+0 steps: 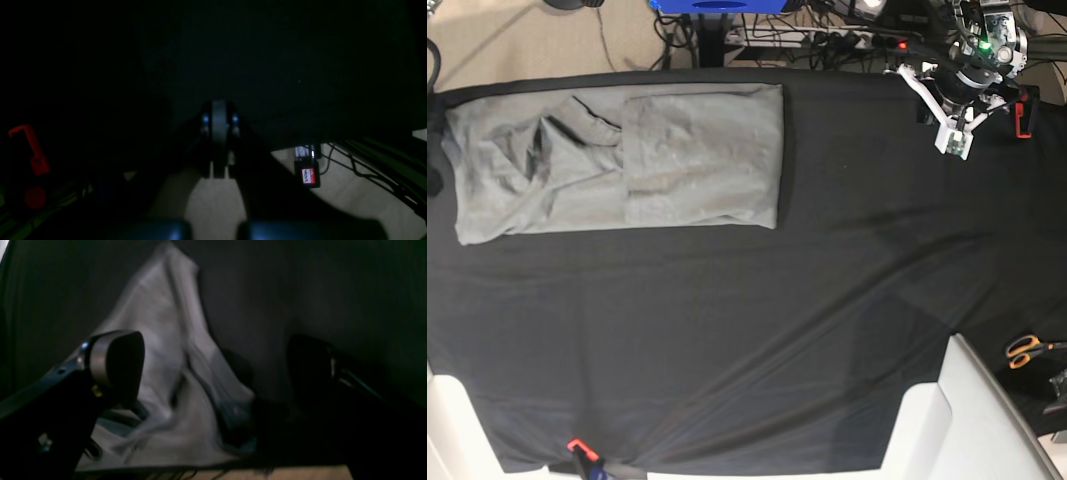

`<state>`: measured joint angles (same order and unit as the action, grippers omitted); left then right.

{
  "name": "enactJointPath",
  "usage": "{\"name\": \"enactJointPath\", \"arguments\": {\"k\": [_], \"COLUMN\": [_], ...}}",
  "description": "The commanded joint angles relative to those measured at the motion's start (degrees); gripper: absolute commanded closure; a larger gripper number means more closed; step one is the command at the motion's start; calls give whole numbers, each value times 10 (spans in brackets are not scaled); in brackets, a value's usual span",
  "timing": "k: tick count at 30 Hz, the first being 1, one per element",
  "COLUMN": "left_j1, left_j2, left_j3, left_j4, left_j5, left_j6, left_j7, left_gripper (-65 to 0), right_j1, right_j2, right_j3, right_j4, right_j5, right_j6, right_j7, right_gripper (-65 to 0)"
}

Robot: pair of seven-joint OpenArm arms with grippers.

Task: Fold the T-shirt properly
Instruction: 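Press the folded shirt flat with the right gripper, then withdraw, then grasp the shirt's loose end with the right gripper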

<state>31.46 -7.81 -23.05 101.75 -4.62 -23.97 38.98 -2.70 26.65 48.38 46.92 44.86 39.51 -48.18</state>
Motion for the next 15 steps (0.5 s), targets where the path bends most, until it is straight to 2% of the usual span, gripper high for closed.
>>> {"name": "enactJointPath", "arguments": {"k": [1, 5, 7, 15], "left_j1": [3, 4, 4, 5], "left_j2": [-5, -5, -5, -5], "left_j3": [-2, -2, -2, -2], "left_j4": [8, 8, 8, 8], "left_j5": [-3, -3, -3, -3], "left_j6": [1, 1, 1, 1], "left_j7": [-8, -8, -8, -8], "left_gripper": [0, 0, 0, 0], "right_j1": [12, 18, 21, 26], "right_j2": [23, 34, 35, 12], "right_j3": [2, -5, -39, -133], "right_j4": [-6, -78, -104, -113], "right_j5": [15, 14, 14, 16], "right_j6": [5, 5, 5, 5], "right_j7": [8, 8, 9, 8], "right_gripper": [-650, -650, -650, -650]}}
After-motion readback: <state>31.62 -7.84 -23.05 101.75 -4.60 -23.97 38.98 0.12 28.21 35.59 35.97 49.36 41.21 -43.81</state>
